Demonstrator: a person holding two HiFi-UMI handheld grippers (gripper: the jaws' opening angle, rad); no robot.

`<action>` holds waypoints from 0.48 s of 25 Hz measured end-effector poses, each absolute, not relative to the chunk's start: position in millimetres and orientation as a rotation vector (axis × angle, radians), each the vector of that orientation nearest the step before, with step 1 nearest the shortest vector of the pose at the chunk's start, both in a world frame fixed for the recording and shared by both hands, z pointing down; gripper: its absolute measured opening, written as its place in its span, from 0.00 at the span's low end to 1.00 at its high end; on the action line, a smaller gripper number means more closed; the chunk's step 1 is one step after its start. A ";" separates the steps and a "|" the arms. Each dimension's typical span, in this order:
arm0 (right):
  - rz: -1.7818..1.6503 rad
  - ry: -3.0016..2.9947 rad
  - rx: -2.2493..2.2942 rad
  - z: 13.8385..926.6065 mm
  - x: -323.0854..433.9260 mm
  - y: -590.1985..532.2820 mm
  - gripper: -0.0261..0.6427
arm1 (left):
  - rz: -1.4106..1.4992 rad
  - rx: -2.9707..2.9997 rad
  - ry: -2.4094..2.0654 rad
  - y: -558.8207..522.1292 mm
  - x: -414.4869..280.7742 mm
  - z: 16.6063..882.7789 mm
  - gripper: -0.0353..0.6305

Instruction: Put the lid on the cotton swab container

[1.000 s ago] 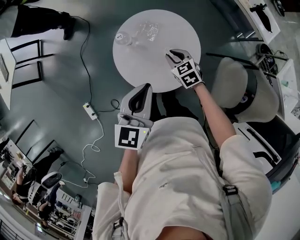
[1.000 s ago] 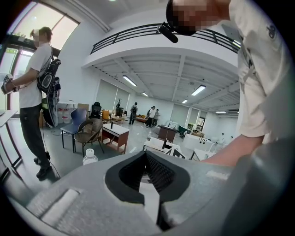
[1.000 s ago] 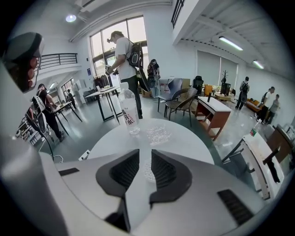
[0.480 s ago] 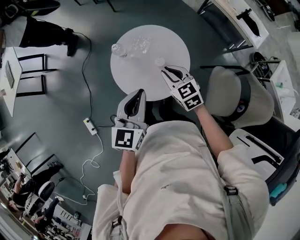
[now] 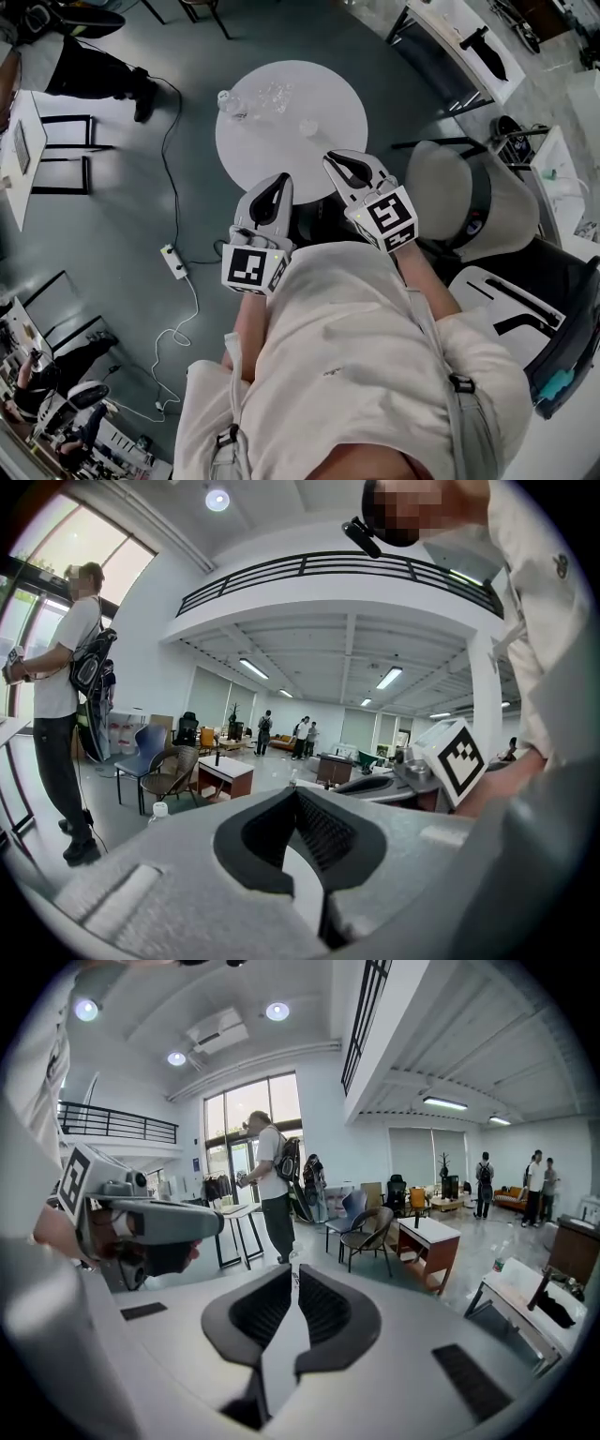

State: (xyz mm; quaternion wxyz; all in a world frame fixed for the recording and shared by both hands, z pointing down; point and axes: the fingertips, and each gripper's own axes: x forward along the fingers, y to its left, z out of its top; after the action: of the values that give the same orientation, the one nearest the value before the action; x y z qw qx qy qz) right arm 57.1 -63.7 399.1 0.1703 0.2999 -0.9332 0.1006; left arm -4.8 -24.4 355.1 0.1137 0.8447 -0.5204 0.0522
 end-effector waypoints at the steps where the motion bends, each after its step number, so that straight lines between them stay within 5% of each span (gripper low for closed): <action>1: 0.284 -2.665 0.856 392.5 58.0 -61.0 0.08 | 0.151 2.483 -1.524 -23.7 -3.2 354.3 0.07; 12: 0.287 -2.778 0.878 345.3 73.4 -35.6 0.05 | 0.150 2.535 -1.483 -21.3 15.3 347.6 0.07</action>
State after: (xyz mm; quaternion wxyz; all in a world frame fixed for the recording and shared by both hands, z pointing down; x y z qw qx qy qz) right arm 73.4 -35.6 345.3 0.1068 0.2982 -0.9435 0.0976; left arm 15.3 -21.3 347.6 0.1002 0.8576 -0.5019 0.0508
